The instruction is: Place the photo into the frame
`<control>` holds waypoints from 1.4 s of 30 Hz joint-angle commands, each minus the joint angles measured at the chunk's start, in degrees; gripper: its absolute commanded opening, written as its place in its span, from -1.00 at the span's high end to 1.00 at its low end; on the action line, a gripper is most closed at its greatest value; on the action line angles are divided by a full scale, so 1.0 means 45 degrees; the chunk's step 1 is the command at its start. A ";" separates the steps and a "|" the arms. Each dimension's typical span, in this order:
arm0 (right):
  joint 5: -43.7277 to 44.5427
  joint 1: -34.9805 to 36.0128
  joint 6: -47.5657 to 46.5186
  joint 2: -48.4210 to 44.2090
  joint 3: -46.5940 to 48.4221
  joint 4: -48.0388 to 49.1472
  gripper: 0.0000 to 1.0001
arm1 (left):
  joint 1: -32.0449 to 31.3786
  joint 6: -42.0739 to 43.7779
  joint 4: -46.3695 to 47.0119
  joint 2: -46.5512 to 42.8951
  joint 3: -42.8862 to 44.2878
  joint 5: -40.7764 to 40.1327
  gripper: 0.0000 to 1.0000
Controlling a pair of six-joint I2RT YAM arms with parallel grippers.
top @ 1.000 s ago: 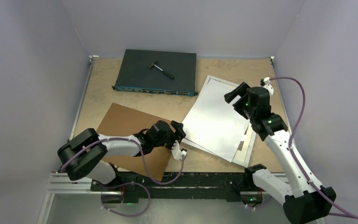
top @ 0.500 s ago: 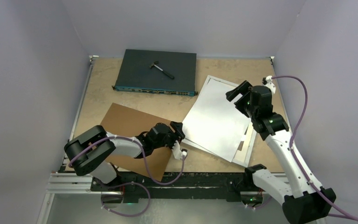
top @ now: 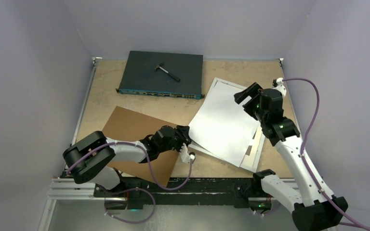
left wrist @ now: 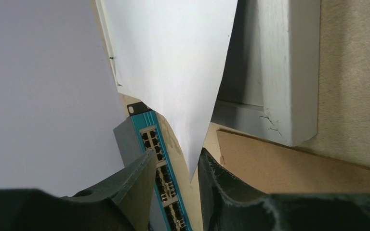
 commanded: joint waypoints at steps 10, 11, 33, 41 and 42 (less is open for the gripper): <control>0.0173 -0.0083 -0.0395 -0.0282 0.0526 0.0249 -0.69 | -0.0876 -0.1688 -0.2037 0.0268 0.2356 -0.0870 1.00; 0.0213 -0.0083 -0.0443 -0.0268 0.0600 0.0229 -0.69 | -0.1021 -0.2057 -0.2323 0.0269 0.2556 -0.1001 1.00; 0.0113 -0.0083 -0.0516 -0.0269 0.0903 -0.0029 -0.68 | -0.2265 -0.5954 -0.4325 0.0584 0.3592 -0.2443 1.00; 0.0114 -0.0083 -0.0585 -0.0318 0.1036 -0.0205 -0.68 | -0.2641 -0.6275 -0.4161 0.0984 0.3822 -0.2966 1.00; 0.0096 -0.0083 -0.0606 -0.0287 0.1064 -0.0211 -0.69 | -0.2648 -0.6244 -0.4131 0.1037 0.3855 -0.2974 1.00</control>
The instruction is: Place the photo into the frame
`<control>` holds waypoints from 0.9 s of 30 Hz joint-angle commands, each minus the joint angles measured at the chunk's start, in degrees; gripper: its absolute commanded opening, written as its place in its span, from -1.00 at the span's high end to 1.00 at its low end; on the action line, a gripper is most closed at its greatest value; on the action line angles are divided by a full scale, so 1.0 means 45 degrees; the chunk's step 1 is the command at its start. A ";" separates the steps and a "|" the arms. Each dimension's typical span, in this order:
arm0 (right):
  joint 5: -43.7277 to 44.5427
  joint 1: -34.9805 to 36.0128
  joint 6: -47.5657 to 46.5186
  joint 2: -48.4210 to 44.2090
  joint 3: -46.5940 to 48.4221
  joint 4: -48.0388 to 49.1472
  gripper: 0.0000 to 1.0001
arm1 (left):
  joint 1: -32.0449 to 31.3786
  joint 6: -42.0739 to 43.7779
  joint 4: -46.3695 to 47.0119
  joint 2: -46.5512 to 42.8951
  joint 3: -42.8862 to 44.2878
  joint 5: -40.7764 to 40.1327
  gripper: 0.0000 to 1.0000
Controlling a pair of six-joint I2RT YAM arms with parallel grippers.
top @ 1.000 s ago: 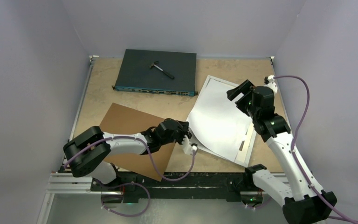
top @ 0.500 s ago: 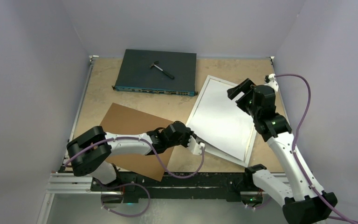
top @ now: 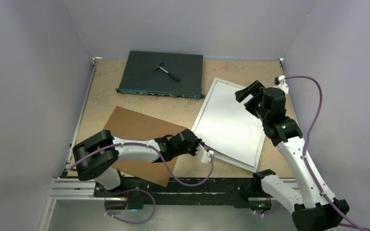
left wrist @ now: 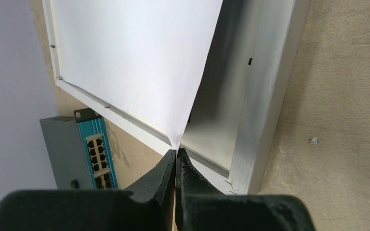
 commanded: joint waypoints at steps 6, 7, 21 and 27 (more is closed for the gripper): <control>-0.0020 -0.0077 -0.0269 -0.0166 0.0658 -0.0138 -0.68 | -0.0098 -0.0261 0.0506 0.0401 0.0694 -0.0307 1.00; -0.0011 -0.0072 -0.0279 -0.0170 0.0641 -0.0158 -0.68 | -0.0094 -0.0242 0.0577 0.0451 0.0744 -0.0321 1.00; -0.0107 -0.0079 -0.0424 -0.0160 0.0678 -0.0073 -0.68 | -0.0104 0.0127 0.0682 0.1071 0.1252 -0.0324 1.00; -0.0126 -0.0086 -0.0454 -0.0168 0.0663 -0.0033 -0.69 | -0.0098 0.0316 -0.0110 0.1021 0.1299 -0.0034 0.33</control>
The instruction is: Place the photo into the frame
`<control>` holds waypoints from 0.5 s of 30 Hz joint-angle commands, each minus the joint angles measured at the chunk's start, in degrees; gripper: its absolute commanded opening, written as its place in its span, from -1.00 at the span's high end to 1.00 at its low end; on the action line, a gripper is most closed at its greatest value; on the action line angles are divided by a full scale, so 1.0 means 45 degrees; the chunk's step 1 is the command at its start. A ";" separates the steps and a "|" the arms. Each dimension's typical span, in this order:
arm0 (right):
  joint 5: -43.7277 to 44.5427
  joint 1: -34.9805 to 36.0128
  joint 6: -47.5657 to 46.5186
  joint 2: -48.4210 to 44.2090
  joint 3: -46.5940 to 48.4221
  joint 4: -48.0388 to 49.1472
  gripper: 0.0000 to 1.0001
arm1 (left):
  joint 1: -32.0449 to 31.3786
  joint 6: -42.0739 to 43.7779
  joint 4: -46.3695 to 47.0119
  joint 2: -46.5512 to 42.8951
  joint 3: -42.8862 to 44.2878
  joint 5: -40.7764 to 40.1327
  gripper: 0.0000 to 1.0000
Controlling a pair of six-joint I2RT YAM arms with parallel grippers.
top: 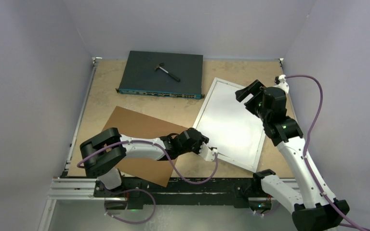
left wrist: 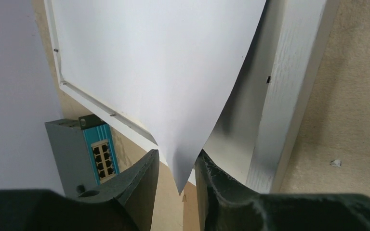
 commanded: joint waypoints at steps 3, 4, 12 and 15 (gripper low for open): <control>-0.0125 -0.0064 -0.0280 -0.0166 0.0500 0.0017 -0.69 | -0.0040 0.0183 -0.0451 -0.0103 0.0446 0.0329 0.18; -0.0136 -0.0077 -0.0280 -0.0170 0.0503 0.0017 -0.69 | -0.0034 0.0225 -0.0554 -0.0158 0.0443 0.0351 0.15; -0.0224 -0.0079 -0.0365 -0.0148 0.0584 0.0017 -0.72 | -0.0041 -0.0349 -0.3946 -0.0529 0.1486 0.1506 -0.75; -0.0316 -0.0079 -0.0450 -0.0157 0.0598 0.0111 -0.76 | -0.0031 -0.0739 -0.5570 -0.0585 0.2152 0.2477 -0.81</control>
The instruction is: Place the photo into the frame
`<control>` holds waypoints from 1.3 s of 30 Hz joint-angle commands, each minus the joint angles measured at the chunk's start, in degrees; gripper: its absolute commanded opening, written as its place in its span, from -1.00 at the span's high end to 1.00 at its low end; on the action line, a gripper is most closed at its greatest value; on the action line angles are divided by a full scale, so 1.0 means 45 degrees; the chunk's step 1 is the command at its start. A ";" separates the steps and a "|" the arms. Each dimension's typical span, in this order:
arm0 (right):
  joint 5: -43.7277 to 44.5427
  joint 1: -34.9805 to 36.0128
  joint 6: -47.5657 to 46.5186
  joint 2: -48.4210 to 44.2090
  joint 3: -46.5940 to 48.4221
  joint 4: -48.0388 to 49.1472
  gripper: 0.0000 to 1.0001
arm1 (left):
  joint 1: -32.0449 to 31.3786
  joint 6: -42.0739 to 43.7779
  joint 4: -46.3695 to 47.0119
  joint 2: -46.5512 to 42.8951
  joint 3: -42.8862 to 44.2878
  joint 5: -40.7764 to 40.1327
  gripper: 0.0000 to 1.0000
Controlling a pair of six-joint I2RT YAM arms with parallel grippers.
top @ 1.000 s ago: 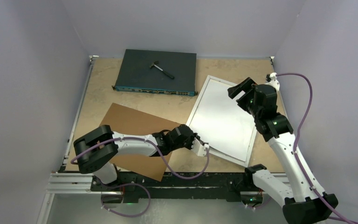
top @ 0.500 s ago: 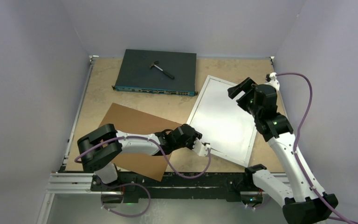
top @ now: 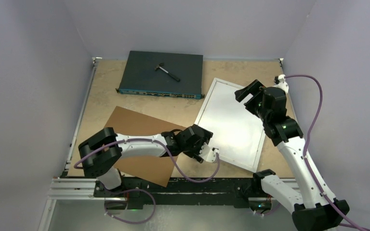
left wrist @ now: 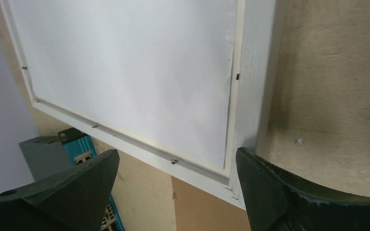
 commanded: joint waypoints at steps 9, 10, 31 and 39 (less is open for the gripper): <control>-0.0442 -0.0076 -0.0555 -0.0178 0.0576 0.0119 -0.76 | 0.0470 -0.1438 -0.4560 -0.0884 0.2565 0.1678 -0.90; -0.0559 -0.0078 -0.0661 -0.0181 0.0581 0.0200 -0.75 | 0.0782 -0.1820 -0.4954 -0.0879 0.3067 0.1764 -0.91; -0.3273 0.5454 -0.2107 0.8304 0.2986 0.3358 -0.92 | 1.6238 -0.0348 -1.1640 -0.1410 0.5483 0.3990 -0.75; -0.1721 0.7441 -0.0543 1.0281 0.3472 0.2671 -0.93 | 1.9661 -0.0142 -0.9405 0.0100 0.4305 0.2690 -0.40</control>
